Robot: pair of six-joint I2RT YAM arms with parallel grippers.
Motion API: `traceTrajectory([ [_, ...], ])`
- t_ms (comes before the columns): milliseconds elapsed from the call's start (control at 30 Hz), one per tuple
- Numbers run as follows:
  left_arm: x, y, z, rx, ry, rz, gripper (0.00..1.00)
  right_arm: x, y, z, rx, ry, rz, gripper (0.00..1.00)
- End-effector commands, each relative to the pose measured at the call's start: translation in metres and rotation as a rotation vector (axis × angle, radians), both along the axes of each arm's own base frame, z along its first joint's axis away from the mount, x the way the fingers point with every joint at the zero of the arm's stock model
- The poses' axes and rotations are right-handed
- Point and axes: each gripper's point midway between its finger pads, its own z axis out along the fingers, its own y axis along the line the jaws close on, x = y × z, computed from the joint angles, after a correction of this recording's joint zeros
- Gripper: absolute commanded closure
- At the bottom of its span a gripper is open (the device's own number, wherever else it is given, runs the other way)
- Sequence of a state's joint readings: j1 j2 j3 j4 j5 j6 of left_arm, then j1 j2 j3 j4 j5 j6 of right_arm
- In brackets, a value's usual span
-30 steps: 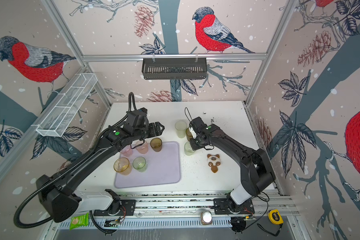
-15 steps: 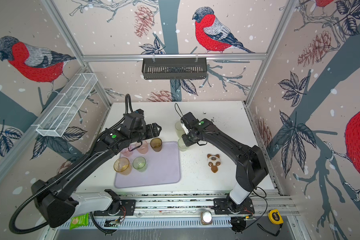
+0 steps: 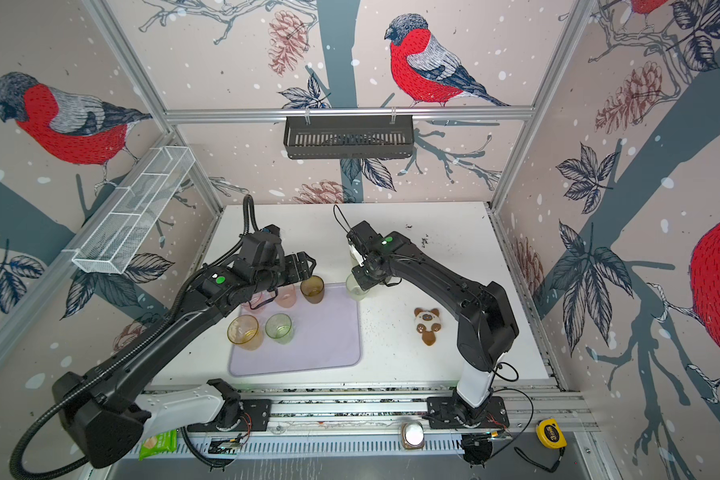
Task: Place the glasses into the tray
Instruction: 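Lift the pale green glass with the right gripper and carry it to the tray edge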
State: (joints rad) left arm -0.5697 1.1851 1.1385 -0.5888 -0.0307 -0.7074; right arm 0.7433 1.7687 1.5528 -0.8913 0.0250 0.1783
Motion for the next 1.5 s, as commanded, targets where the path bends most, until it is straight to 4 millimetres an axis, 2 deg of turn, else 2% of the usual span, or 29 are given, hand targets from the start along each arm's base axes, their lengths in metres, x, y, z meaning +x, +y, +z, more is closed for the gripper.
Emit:
traceTrajectory([
  [0,0.0,0.008,0.0,0.002,-0.004,0.035,0.17,0.001,0.005,0.0,-0.016,-0.003,0.02,0.99],
  [800,-0.01,0.033,-0.007,0.014,0.015,0.085,0.17,0.018,0.041,-0.029,-0.049,0.032,0.083,0.99],
  [1467,-0.007,0.036,-0.01,0.021,0.021,0.095,0.17,0.029,0.051,-0.047,-0.063,0.051,0.1,0.99],
])
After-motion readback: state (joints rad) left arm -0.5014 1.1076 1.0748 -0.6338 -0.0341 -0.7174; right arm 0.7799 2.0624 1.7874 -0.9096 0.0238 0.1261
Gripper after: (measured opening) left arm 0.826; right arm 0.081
